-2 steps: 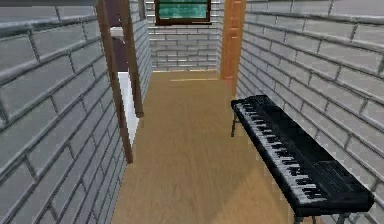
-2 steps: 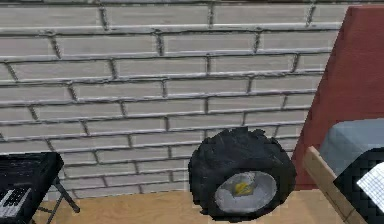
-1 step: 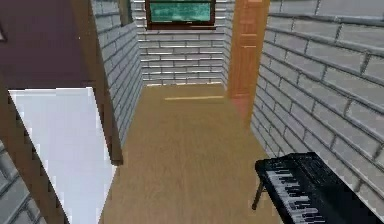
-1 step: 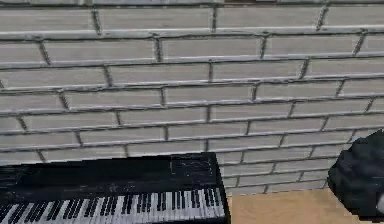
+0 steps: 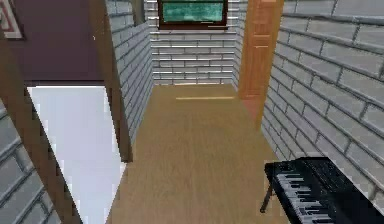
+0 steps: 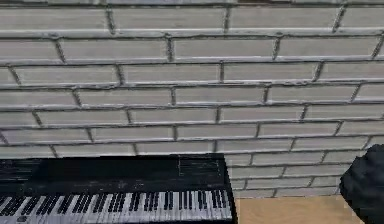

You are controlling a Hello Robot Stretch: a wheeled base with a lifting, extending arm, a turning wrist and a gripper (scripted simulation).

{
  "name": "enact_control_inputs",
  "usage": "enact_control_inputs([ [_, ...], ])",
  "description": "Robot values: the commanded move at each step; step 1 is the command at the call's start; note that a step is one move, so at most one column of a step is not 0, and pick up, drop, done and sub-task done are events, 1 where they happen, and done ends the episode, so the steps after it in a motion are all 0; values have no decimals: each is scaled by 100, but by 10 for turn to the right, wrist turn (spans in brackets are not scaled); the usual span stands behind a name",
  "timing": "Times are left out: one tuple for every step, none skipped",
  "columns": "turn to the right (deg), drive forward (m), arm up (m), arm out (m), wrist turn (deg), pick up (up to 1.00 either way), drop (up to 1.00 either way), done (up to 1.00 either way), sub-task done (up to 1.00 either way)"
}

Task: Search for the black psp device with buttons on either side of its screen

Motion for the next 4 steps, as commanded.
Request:
enact_control_inputs([
  [0, 100, 0, 0, 0, 0, 0, 0, 0],
  [-30, 0, 0, 0, 0, 0, 0, 0, 0],
  [0, 20, 0, 0, 0, 0, 0, 0, 0],
  [180, 0, 0, 0, 0, 0, 0, 0, 0],
])
